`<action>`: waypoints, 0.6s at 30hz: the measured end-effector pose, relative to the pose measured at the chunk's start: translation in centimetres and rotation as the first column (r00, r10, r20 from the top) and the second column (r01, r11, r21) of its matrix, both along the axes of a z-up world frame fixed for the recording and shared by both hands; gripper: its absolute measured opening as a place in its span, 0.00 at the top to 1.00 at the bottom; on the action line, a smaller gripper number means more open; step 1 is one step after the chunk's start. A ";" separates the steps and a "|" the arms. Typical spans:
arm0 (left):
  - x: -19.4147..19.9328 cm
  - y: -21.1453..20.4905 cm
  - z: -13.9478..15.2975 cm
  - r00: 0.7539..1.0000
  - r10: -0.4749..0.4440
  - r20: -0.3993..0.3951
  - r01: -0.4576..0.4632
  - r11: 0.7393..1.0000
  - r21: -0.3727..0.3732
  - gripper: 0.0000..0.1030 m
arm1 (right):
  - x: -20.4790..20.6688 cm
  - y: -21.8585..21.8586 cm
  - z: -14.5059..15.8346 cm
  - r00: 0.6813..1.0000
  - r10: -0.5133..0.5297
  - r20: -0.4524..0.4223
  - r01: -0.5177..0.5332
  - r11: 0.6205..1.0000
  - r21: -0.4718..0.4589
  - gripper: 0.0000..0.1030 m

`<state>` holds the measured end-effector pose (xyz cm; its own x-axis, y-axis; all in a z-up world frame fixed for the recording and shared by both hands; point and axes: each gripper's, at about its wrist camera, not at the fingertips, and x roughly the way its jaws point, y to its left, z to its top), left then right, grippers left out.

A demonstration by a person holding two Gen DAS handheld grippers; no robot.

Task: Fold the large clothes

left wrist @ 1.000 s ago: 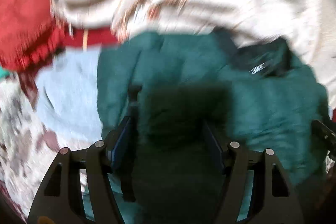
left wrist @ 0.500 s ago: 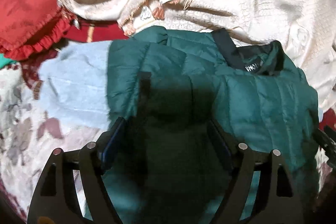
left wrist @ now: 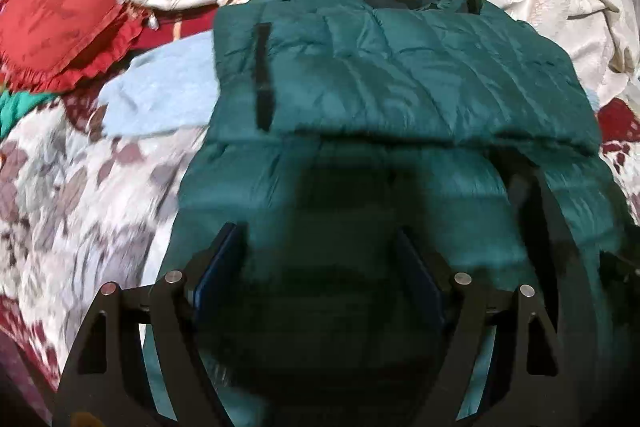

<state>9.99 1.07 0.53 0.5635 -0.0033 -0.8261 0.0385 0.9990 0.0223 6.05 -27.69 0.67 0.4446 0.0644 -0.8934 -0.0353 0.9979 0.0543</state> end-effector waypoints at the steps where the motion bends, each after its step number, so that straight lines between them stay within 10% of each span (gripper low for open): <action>1: -0.6 0.3 -0.1 1.000 -0.001 -0.008 0.001 1.000 -0.004 0.23 | -0.5 -0.3 0.0 1.000 -0.003 0.001 0.003 1.000 0.015 0.00; 12: -8.8 4.2 0.0 0.998 -0.025 0.059 0.027 0.999 -0.036 0.22 | -9.4 -4.1 1.7 0.988 -0.021 0.151 0.005 0.994 0.105 0.00; 18: -11.0 9.1 3.5 0.986 0.004 0.165 0.000 1.000 -0.025 0.22 | -13.0 -10.4 -1.3 0.983 -0.170 0.075 0.125 0.904 0.410 0.00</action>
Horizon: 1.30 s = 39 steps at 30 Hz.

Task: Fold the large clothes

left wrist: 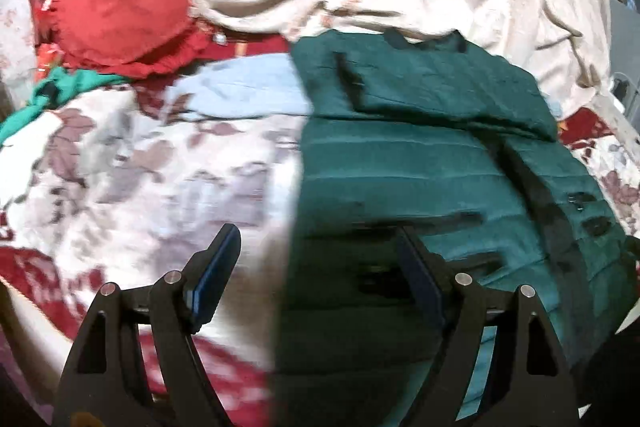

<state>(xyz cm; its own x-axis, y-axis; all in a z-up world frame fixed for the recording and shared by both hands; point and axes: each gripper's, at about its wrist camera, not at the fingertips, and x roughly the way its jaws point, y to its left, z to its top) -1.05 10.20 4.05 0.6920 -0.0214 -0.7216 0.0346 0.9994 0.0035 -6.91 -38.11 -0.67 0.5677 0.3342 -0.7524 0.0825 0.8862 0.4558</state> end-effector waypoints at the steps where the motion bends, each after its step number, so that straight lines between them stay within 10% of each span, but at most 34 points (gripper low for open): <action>1: 0.2 0.8 -0.6 1.000 0.001 -0.015 -0.001 1.000 0.006 0.22 | -0.2 0.0 0.0 1.000 0.013 0.012 -0.013 1.000 -0.002 0.00; 5: 0.9 3.4 -4.5 0.991 0.026 -0.133 -0.035 0.997 -0.065 0.22 | -0.7 0.7 -0.2 0.996 0.063 0.056 -0.064 0.998 0.003 0.00; 21: -2.1 5.0 -4.7 0.990 0.040 -0.138 -0.073 0.967 -0.246 0.22 | -0.8 2.7 0.2 0.977 0.167 0.135 -0.166 0.986 -0.016 0.07; 29: -4.6 4.7 -5.3 0.974 -0.106 -0.201 0.009 0.902 -0.431 0.22 | -0.4 1.4 -0.8 0.984 0.120 0.134 -0.142 0.976 0.166 0.08; 32: -4.3 3.5 -5.2 0.970 -0.146 -0.197 0.050 0.904 -0.425 0.18 | -0.1 2.0 -1.0 0.983 0.137 0.123 -0.153 0.979 0.134 0.06; 39: -2.3 2.3 -5.3 0.938 -0.309 -0.161 0.166 0.803 -0.572 0.18 | 0.0 3.2 -1.1 0.978 0.168 0.123 -0.176 0.983 0.053 0.00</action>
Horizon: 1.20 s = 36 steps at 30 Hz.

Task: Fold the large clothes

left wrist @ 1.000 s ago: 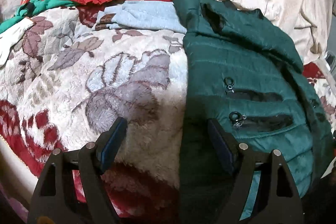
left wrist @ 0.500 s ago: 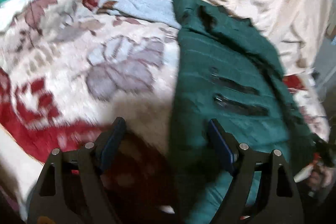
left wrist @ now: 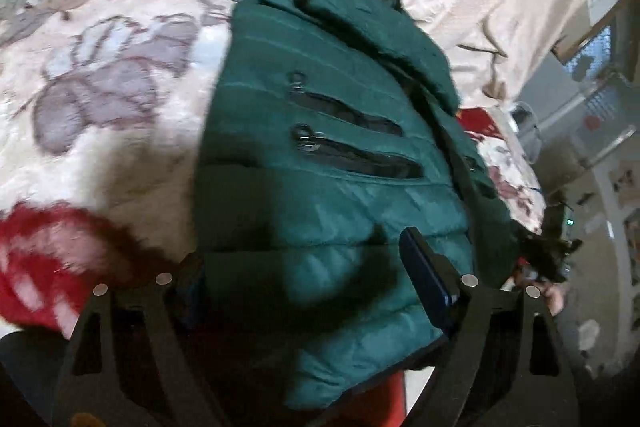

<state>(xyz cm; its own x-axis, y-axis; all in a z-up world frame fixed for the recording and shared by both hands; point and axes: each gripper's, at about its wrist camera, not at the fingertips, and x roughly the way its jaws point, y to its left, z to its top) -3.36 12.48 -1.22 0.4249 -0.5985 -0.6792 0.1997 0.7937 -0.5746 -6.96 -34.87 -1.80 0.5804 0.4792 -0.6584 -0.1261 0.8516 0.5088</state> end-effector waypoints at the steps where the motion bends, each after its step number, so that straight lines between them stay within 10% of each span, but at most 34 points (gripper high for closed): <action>1: -0.3 -0.1 0.6 0.999 -0.019 0.028 0.020 0.999 -0.025 0.18 | -0.1 -0.2 0.0 1.000 -0.002 0.004 0.001 1.000 0.011 0.00; 15: 0.0 -1.8 0.3 0.997 -0.075 0.031 0.074 0.997 0.035 0.16 | 0.0 -0.7 -0.3 1.000 0.017 0.005 -0.017 0.989 0.148 0.02; 19: -1.0 -0.6 -0.1 1.000 0.028 0.009 -0.029 0.995 0.092 0.43 | 0.0 -0.3 -0.3 1.000 0.025 -0.011 -0.024 0.993 0.119 0.03; 22: -1.5 -0.5 -0.6 0.998 0.060 -0.006 -0.059 0.988 0.144 0.46 | 0.2 0.2 -0.2 0.999 0.036 -0.034 -0.034 0.996 0.081 0.03; 29: -1.7 -1.4 -0.8 0.999 0.047 0.026 -0.050 0.982 0.181 0.31 | 0.2 -0.6 -0.4 0.998 -0.038 -0.054 0.037 0.999 -0.008 0.57; 36: -1.9 -2.6 -0.9 0.997 0.042 0.065 -0.055 0.975 0.214 0.22 | -0.3 -0.3 -0.2 0.995 -0.094 -0.018 0.093 0.994 -0.051 0.61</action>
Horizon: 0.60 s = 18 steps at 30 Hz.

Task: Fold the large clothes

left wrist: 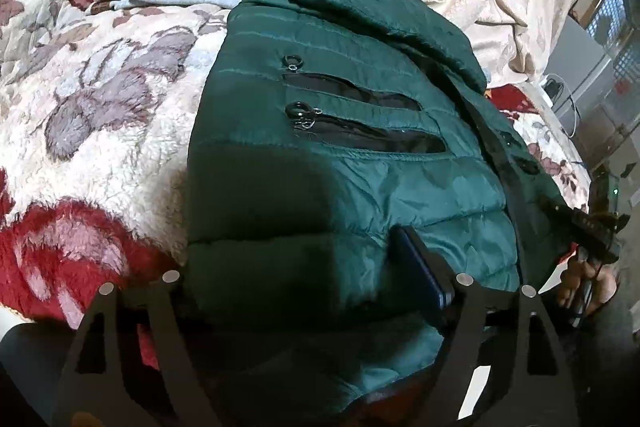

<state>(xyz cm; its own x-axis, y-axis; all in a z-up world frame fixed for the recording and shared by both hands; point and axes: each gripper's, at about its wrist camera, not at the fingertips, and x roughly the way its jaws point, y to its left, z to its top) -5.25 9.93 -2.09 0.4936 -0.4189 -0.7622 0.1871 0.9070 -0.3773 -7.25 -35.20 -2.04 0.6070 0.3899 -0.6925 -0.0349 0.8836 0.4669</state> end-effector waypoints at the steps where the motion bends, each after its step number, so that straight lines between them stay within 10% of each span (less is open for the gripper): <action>1: 0.0 0.1 0.0 1.000 0.005 0.001 -0.005 1.000 -0.008 0.22 | 0.0 0.0 0.2 1.000 -0.002 0.001 0.002 1.000 0.002 0.62; 6: -0.1 1.2 0.3 0.998 0.062 0.001 -0.062 0.994 -0.087 0.22 | -1.0 0.8 3.1 0.985 0.063 0.159 -0.060 0.998 -0.026 0.71; 10: 0.3 2.2 0.3 0.995 0.092 -0.034 -0.096 0.984 -0.150 0.22 | -0.2 1.0 1.5 0.993 0.085 0.076 -0.086 0.996 0.016 0.71; 14: 0.1 1.5 0.4 0.996 0.085 -0.029 -0.087 0.994 -0.062 0.44 | 0.4 0.2 0.0 0.998 0.068 0.007 -0.069 0.994 0.082 0.71; 18: 0.0 2.1 0.5 0.995 0.101 -0.016 -0.102 0.993 -0.062 0.76 | -0.4 2.1 2.0 0.993 0.102 0.056 -0.099 0.993 -0.066 0.82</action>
